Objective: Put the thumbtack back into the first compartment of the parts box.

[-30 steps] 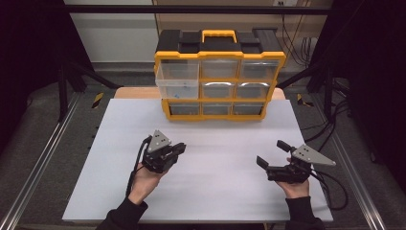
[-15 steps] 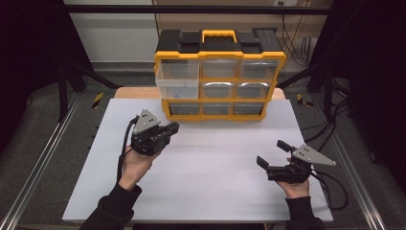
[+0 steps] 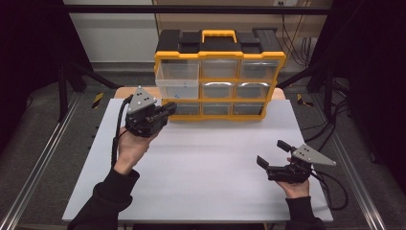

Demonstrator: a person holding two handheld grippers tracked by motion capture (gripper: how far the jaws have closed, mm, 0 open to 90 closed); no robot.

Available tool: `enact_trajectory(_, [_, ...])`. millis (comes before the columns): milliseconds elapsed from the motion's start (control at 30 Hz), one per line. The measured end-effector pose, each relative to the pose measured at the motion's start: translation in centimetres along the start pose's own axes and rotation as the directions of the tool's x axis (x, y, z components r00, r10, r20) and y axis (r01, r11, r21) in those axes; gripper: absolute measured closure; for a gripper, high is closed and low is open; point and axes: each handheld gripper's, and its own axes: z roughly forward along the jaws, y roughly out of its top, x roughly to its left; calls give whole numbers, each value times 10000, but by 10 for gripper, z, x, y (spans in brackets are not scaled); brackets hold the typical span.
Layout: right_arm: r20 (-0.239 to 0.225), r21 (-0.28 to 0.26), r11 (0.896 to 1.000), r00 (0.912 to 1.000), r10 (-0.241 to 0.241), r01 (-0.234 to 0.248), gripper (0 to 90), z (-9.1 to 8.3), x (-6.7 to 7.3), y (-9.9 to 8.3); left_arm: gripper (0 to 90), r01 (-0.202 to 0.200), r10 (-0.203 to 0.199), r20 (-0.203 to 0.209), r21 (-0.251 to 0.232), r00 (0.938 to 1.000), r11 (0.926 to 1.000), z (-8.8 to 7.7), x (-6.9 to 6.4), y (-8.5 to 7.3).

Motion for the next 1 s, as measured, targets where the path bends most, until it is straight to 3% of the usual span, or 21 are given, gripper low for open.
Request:
enact_trajectory(133, [8,-1,10000,10000,-2,2,6,0,0,0,845,-214,214,-153,-5,9997,9998,3,2,10])
enact_trajectory(233, [-7,14,10000,10000,19,-19,6,0,0,0,845,-100,100,-174,-28,9998,9999,4,4,18])
enact_trajectory(567, [4,4,10000,10000,-18,18,6,-1,-1,0,845,-295,283,-620,-190,9977,9994,12,11,44])
enact_trajectory(1000, [-7,-15,10000,10000,-36,36,5,0,-1,0,845,-296,287,-1012,-72,9945,9995,29,31,54])
